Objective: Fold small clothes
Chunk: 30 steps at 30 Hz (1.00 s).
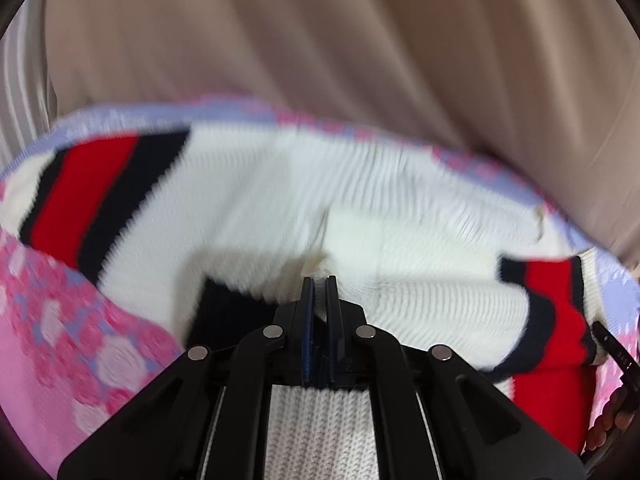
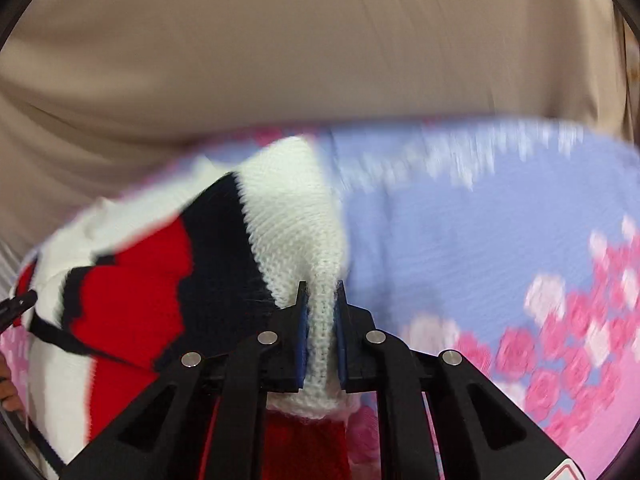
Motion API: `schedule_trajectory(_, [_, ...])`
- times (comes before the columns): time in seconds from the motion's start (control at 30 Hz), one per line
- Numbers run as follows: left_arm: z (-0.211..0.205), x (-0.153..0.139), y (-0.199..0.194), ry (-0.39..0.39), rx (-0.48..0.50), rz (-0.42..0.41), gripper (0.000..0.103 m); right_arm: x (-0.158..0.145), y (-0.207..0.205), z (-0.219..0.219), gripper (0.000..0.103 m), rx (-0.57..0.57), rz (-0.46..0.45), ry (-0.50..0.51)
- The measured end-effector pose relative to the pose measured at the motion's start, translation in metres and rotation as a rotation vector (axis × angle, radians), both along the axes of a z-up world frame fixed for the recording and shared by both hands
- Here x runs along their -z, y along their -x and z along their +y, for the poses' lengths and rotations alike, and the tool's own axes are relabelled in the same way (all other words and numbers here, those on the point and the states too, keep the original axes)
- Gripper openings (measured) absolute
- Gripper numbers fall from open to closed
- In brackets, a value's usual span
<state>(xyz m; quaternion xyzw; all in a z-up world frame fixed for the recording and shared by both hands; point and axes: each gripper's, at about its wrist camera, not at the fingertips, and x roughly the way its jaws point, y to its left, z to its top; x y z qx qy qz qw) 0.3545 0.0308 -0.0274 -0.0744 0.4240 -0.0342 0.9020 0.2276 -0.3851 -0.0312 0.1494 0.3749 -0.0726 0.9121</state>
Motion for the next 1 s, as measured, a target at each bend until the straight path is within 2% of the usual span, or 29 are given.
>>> schedule_trajectory(0.07, [-0.004, 0.008, 0.001, -0.027, -0.007, -0.015, 0.005, -0.016, 0.013, 0.005, 0.01, -0.019, -0.069, -0.01])
schedule_trajectory(0.13, [-0.006, 0.008, 0.002, -0.037, -0.011, -0.022, 0.005, -0.021, 0.016, 0.01, 0.012, 0.007, -0.059, 0.069])
schedule_trajectory(0.17, [-0.006, 0.007, 0.001, -0.039, -0.013, -0.021, 0.005, -0.025, 0.02, 0.009, 0.012, 0.037, -0.046, 0.072])
schedule_trajectory(0.23, [-0.005, 0.008, 0.002, -0.035, -0.02, -0.02, 0.007, -0.04, 0.036, 0.013, 0.013, 0.022, -0.101, -0.012])
schedule_trajectory(0.3, [-0.004, 0.009, 0.005, -0.034, -0.022, -0.025, 0.008, -0.05, 0.049, 0.022, 0.013, 0.001, -0.146, 0.0])
schedule_trajectory(0.33, [-0.006, 0.009, 0.008, -0.037, -0.023, -0.027, 0.009, -0.05, 0.049, 0.031, 0.014, -0.031, -0.146, 0.02])
schedule_trajectory(0.37, [-0.006, 0.009, 0.009, -0.038, -0.029, -0.028, 0.009, -0.042, 0.041, 0.039, 0.014, -0.081, -0.107, 0.045])
schedule_trajectory(0.43, [-0.009, 0.01, 0.011, -0.054, -0.033, -0.029, 0.009, -0.01, 0.016, 0.043, 0.012, -0.094, 0.06, 0.09])
schedule_trajectory(0.47, [-0.009, 0.01, 0.013, -0.057, -0.028, -0.027, 0.009, -0.006, 0.013, 0.041, 0.008, -0.084, 0.066, 0.096])
schedule_trajectory(0.53, [-0.001, 0.007, 0.019, -0.023, -0.006, -0.011, 0.01, -0.019, 0.024, 0.045, 0.008, -0.072, 0.047, 0.087])
schedule_trajectory(0.6, [0.02, 0.0, 0.029, 0.03, -0.005, -0.009, 0.01, -0.036, 0.042, 0.054, 0.012, -0.096, -0.003, 0.075])
schedule_trajectory(0.67, [0.051, -0.011, 0.04, 0.061, -0.037, -0.033, 0.011, -0.043, 0.06, 0.066, 0.014, -0.113, -0.034, 0.108])
schedule_trajectory(0.7, [0.073, -0.016, 0.045, 0.063, -0.072, -0.044, 0.026, -0.044, 0.068, 0.073, 0.016, -0.128, -0.034, 0.118])
schedule_trajectory(0.73, [0.099, -0.021, 0.049, 0.061, -0.123, -0.047, 0.056, -0.043, 0.079, 0.081, 0.017, -0.151, -0.033, 0.116])
schedule_trajectory(0.8, [0.152, -0.029, 0.052, 0.062, -0.242, -0.086, 0.086, -0.036, 0.087, 0.093, 0.019, -0.188, -0.023, 0.105])
schedule_trajectory(0.83, [0.178, -0.033, 0.052, 0.039, -0.31, -0.105, 0.085, -0.031, 0.093, 0.099, 0.021, -0.206, -0.012, 0.103])
schedule_trajectory(0.9, [0.235, -0.036, 0.044, -0.007, -0.433, -0.087, 0.085, -0.022, 0.099, 0.105, 0.024, -0.23, 0.006, 0.11])
schedule_trajectory(1.0, [0.306, -0.031, 0.03, -0.011, -0.593, -0.057, 0.085, 0.0, 0.099, 0.118, 0.027, -0.26, 0.025, 0.118])
